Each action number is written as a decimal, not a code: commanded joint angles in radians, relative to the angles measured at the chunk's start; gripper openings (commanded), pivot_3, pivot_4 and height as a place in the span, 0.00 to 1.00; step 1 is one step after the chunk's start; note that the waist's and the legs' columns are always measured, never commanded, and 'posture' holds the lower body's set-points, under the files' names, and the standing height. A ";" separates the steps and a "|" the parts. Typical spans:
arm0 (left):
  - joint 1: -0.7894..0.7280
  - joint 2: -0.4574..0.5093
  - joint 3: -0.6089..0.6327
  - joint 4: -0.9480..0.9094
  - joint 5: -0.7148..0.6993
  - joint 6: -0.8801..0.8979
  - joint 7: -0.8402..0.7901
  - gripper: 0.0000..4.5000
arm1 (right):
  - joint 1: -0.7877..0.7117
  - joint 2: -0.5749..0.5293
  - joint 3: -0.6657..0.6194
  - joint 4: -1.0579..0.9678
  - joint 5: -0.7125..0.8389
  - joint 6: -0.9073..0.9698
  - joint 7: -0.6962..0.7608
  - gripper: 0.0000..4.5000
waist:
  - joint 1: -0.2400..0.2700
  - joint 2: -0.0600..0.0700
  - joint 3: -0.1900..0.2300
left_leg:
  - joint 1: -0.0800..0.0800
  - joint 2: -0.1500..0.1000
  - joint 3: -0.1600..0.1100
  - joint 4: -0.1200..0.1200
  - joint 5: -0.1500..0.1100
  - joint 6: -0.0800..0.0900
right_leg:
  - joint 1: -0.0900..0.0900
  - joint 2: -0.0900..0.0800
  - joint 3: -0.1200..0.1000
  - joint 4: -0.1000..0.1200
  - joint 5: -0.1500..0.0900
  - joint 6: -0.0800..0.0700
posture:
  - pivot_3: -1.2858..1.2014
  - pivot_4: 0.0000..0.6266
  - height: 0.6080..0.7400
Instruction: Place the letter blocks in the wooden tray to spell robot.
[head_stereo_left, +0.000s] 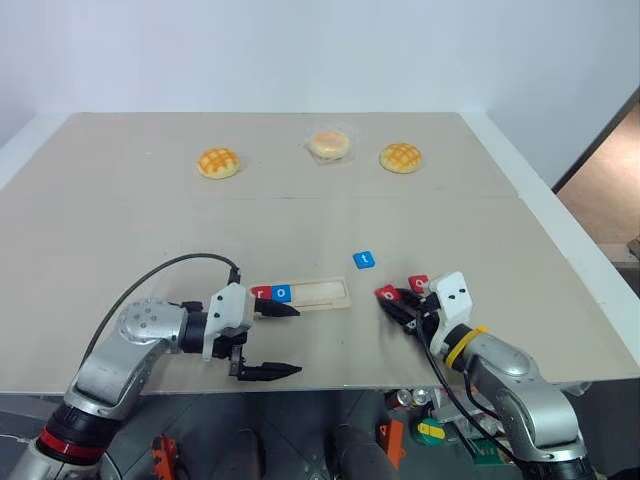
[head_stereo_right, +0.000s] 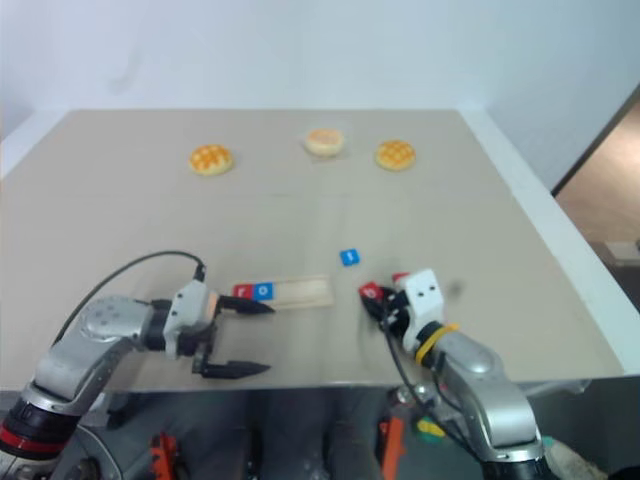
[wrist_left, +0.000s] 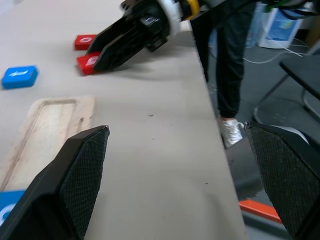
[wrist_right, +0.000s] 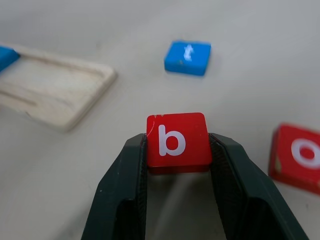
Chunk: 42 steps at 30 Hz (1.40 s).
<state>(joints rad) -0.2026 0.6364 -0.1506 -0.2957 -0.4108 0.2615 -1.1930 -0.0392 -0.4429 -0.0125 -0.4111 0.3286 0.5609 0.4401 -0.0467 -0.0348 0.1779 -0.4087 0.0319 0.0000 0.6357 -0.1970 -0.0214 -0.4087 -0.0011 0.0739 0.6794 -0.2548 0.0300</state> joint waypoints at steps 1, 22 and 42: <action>0.016 -0.011 0.044 -0.016 0.012 -0.061 0.045 1.00 | -0.083 0.022 0.033 -0.110 -0.004 0.061 -0.047 0.27 | 0.000 0.000 0.000 | 0.000 0.000 0.000 0.000 0.000 0.000 | 0.000 0.000 0.000 0.000 0.000 0.000 | 0.52 0.24 1.00; 0.074 -0.004 0.036 -0.006 0.034 -0.160 0.068 1.00 | -0.129 0.037 0.010 -0.120 -0.087 0.252 -0.151 0.27 | 0.002 0.000 0.000 | -0.004 -0.001 -0.001 -0.001 -0.001 -0.001 | -0.001 -0.002 -0.002 -0.003 0.000 0.004 | 0.52 0.24 1.00; 0.017 -0.007 -0.001 0.005 0.048 -0.158 0.029 1.00 | -0.039 0.121 0.044 -0.199 -0.067 0.285 -0.196 0.27 | 0.000 0.000 0.000 | -0.003 0.000 -0.001 -0.002 -0.001 -0.001 | -0.001 -0.001 -0.002 -0.004 -0.001 0.002 | 0.52 0.24 1.00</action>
<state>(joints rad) -0.1768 0.6253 -0.1572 -0.2832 -0.3606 0.1253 -1.1631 -0.0823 -0.3244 0.0340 -0.5504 0.2513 0.8482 0.2405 -0.0464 -0.0348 0.1780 -0.4120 0.0315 -0.0010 0.6341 -0.1979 -0.0225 -0.4099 -0.0024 0.0720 0.6757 -0.2559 0.0311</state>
